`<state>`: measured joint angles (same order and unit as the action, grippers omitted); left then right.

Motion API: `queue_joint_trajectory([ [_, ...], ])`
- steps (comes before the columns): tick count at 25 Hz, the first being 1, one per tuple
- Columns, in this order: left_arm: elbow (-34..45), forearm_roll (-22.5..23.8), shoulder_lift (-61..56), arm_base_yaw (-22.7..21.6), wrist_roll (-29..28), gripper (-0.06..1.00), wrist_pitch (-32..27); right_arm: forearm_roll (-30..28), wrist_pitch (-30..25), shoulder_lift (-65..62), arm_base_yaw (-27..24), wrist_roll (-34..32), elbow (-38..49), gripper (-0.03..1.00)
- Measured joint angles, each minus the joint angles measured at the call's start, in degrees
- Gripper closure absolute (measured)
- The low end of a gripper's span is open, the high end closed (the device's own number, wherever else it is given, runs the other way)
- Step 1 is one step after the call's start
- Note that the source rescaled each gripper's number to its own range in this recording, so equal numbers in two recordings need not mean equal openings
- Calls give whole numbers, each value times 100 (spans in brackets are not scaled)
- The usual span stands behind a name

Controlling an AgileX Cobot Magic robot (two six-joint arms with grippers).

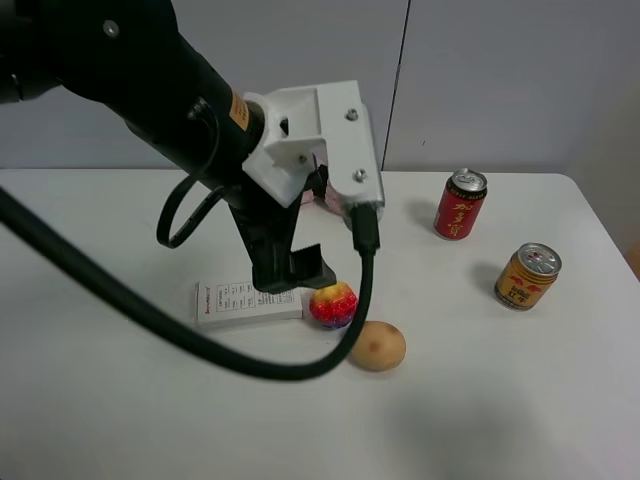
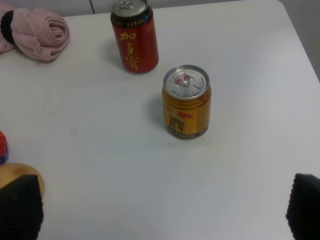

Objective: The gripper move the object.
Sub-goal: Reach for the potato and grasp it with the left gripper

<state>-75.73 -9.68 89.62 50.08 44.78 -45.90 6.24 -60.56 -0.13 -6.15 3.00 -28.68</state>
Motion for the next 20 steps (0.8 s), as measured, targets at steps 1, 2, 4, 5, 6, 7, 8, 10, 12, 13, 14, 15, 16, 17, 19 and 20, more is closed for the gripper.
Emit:
queue_joint_trajectory([
  [1,0,-67,50,91,294,-6,28,0,0,0,0,0,0,-3],
  [2,-10,-125,107,148,531,-6,53,0,0,0,0,0,0,-3],
  [4,-11,-266,221,234,1096,-6,111,0,0,0,0,0,0,-3],
  [5,-11,-348,291,265,1377,-6,136,0,0,0,0,0,0,-3],
  [6,-11,-443,365,285,1642,-6,163,0,0,0,0,0,0,-3],
  [7,-11,-531,428,327,1893,-6,204,0,0,0,0,0,0,-3],
  [8,-11,-602,510,375,2093,-6,248,0,0,0,0,0,0,-3],
  [10,-11,-768,679,479,2506,-6,294,0,0,0,0,0,0,-3],
  [12,-11,-920,843,578,2798,-6,306,0,0,0,0,0,0,-3],
  [13,-11,-1016,937,607,2932,-6,318,0,0,0,0,0,0,-3],
  [14,-11,-1109,1014,643,3065,-6,318,0,0,0,0,0,0,-3],
  [15,-11,-1167,1105,671,3173,-6,323,0,0,0,0,0,0,-3],
  [16,-11,-1195,1190,681,3290,-6,323,0,0,0,0,0,0,-3],
  [17,-11,-1224,1273,693,3381,-6,329,0,0,0,0,0,0,-3],
  [19,-11,-1302,1382,701,3487,-6,350,0,0,0,0,0,0,-3],
  [20,-11,-1355,1426,701,3533,-6,357,0,0,0,0,0,0,-3],
])
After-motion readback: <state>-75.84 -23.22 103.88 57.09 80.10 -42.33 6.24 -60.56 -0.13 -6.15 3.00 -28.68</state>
